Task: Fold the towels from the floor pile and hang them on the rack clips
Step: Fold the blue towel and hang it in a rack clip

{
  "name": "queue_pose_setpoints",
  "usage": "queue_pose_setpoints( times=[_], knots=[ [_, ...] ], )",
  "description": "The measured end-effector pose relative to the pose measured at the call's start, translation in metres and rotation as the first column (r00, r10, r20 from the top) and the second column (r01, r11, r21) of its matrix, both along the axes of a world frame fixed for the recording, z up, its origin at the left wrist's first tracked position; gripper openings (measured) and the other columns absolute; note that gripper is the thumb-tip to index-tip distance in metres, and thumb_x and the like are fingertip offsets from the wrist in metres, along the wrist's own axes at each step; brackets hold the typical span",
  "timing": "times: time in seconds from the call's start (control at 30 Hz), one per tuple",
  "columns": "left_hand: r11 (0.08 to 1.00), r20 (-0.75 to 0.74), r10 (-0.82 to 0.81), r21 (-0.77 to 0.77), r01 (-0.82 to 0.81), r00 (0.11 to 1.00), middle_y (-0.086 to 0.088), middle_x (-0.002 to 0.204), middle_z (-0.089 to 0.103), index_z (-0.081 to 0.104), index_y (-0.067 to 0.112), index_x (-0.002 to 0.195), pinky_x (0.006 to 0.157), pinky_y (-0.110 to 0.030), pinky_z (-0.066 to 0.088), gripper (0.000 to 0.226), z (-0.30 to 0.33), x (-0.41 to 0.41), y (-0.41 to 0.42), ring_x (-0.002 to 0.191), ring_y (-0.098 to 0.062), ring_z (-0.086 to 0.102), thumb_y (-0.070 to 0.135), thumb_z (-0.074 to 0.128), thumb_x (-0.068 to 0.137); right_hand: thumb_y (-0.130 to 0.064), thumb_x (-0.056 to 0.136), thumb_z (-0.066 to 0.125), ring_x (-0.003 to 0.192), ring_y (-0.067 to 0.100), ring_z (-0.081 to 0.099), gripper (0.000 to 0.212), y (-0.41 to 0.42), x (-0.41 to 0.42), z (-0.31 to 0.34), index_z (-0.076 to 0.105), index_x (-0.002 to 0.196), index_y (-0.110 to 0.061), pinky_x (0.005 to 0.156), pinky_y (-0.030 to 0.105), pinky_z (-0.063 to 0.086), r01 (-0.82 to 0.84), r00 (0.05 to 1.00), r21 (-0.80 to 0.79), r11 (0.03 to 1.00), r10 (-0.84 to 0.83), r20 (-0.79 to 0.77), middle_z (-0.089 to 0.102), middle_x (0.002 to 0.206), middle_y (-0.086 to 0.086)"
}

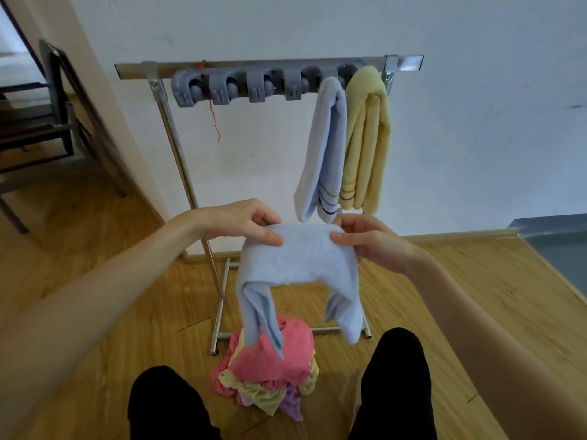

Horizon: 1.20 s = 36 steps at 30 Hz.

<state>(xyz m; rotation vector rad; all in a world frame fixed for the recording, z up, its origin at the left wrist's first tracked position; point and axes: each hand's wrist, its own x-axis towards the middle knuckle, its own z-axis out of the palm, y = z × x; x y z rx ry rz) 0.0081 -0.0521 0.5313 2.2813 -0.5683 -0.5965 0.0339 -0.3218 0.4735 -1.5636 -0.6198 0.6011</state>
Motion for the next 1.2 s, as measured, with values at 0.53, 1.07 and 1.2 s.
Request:
queue_pose_setpoints(
  times=[0.53, 1.07, 1.2],
  knots=[
    [0.949, 0.38, -0.128, 0.316, 0.002, 0.916, 0.025, 0.108, 0.055, 0.069, 0.031, 0.104, 0.081, -0.013, 0.041, 0.024, 0.104, 0.079, -0.012, 0.094, 0.012, 0.051, 0.014, 0.063, 0.088, -0.007, 0.091, 0.055, 0.077, -0.002, 0.057, 0.031, -0.018, 0.086, 0.149, 0.075, 0.096, -0.03, 0.073, 0.015, 0.046, 0.147, 0.791, -0.531, 0.834, 0.223, 0.569, 0.062, 0.075, -0.026],
    [0.841, 0.961, -0.106, 0.223, -0.493, 0.254, -0.02, 0.097, 0.06, 0.066, 0.007, 0.106, 0.075, -0.045, 0.047, 0.036, 0.14, 0.198, -0.056, 0.094, -0.04, 0.056, -0.01, 0.049, 0.08, -0.006, 0.077, 0.061, 0.097, 0.029, 0.061, 0.024, 0.013, 0.196, 0.188, 0.072, 0.098, -0.003, 0.068, 0.02, 0.04, 0.786, 0.305, -0.083, 0.612, -0.267, 0.914, 0.065, 0.103, 0.017],
    [0.759, 0.979, -0.111, 0.195, -0.621, 0.171, -0.019, 0.097, 0.056, 0.06, 0.001, 0.1, 0.064, -0.039, 0.039, 0.023, 0.126, 0.205, -0.075, 0.094, -0.036, 0.052, -0.011, 0.051, 0.082, 0.0, 0.079, 0.055, 0.098, 0.035, 0.052, 0.032, 0.03, 0.203, 0.167, 0.055, 0.111, 0.0, 0.071, 0.038, 0.047, 0.839, 0.185, -0.093, 0.536, -0.119, 0.976, 0.04, 0.119, 0.017]
  ],
)
